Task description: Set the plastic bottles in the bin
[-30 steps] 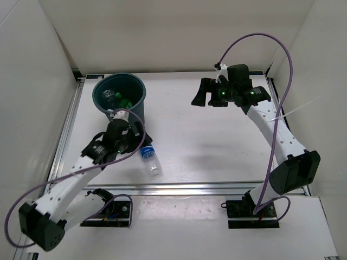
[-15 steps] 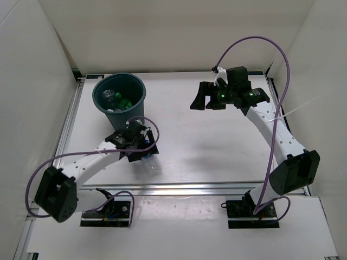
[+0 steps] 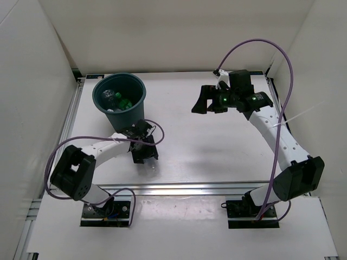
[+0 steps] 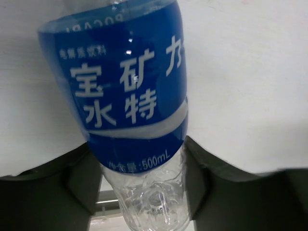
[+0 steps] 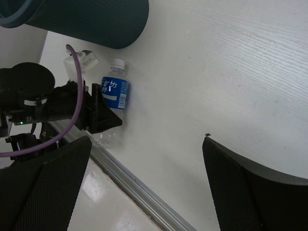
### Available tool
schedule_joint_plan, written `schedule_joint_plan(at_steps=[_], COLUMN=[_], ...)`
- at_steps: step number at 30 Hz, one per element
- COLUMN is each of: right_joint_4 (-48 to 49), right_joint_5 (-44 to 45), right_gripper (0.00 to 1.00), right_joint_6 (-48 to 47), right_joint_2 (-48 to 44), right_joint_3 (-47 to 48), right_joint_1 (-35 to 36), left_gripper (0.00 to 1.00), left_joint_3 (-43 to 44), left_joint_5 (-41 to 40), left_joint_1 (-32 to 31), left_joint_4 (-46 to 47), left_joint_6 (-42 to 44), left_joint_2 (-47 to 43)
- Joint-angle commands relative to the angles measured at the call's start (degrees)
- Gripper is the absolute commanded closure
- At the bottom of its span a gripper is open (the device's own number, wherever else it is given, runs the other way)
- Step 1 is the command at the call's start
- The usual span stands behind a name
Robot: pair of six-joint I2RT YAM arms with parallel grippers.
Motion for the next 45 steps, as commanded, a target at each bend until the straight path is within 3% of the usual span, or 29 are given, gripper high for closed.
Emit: schedule_joint_plan(at_steps=[1,5,10,12,18,20,22,25,29,32,35,36,39,45], right_joint_4=[1.56,1.56,2.08,2.61,3.14,3.14,3.14,3.14,2.53,2.00,2.00,1.47,0.85,-0.29], right_joint_5=[0.15,0.15,0.67,0.15,-0.47,-1.61,-2.13,-2.66,-2.06,-1.44,-0.30,0.23,4.34,9.65], right_gripper=[0.00,0.00,0.00,0.00,0.00,0.00,0.00,0.00,0.00,0.00,0.00,0.00,0.00,0.00], right_joint_6=[-1.44,-1.44,-0.91,-0.39,0.14,0.67,0.67,1.19,0.67,-0.04,-0.56,-0.56,-0.04,3.22], right_joint_2=[-1.59,-1.07,-1.07,-0.45,0.69,1.31,1.92,2.45,1.31,-0.53,-2.90,-2.91,-4.23,-6.08], right_joint_3=[-0.53,-0.53,-1.58,-1.59,-0.45,0.78,1.39,2.62,2.63,1.23,-1.49,-2.02,-3.34,-6.15], right_joint_1=[0.19,0.19,0.19,-0.33,-0.33,-0.33,-0.33,-0.33,-0.33,-0.33,-0.33,-0.33,-0.33,-1.39], left_gripper=[0.38,0.47,0.44,0.44,0.43,0.35,0.31,0.30,0.21,0.00,0.00,0.00,0.00,0.00], left_joint_3=[-0.17,-0.88,6.05,10.44,39.86,48.90,52.72,57.12,56.60,52.92,51.50,50.11,45.98,19.55], left_joint_5=[1.38,2.88,-3.79,-7.64,-21.00,-30.05,-36.11,-36.75,-35.28,-32.29,-26.93,-28.40,-34.11,-35.79], left_joint_1=[0.13,-0.40,-5.23,-6.28,-6.90,-6.38,-3.85,2.91,11.52,16.37,17.18,15.26,10.25,8.39], left_joint_4=[0.72,-0.15,-3.49,-5.95,-13.51,-13.00,-11.06,-9.74,-9.13,-7.71,-7.71,-7.71,-7.71,-10.17], left_joint_6=[-0.36,-0.36,-0.63,3.14,18.49,22.82,29.15,32.60,30.15,25.67,22.14,21.36,17.58,8.80], left_joint_2=[-5.83,-14.17,-28.75,-30.45,-22.38,-16.95,-13.33,-6.56,-2.33,-1.80,-2.14,-3.20,-10.83,-36.39])
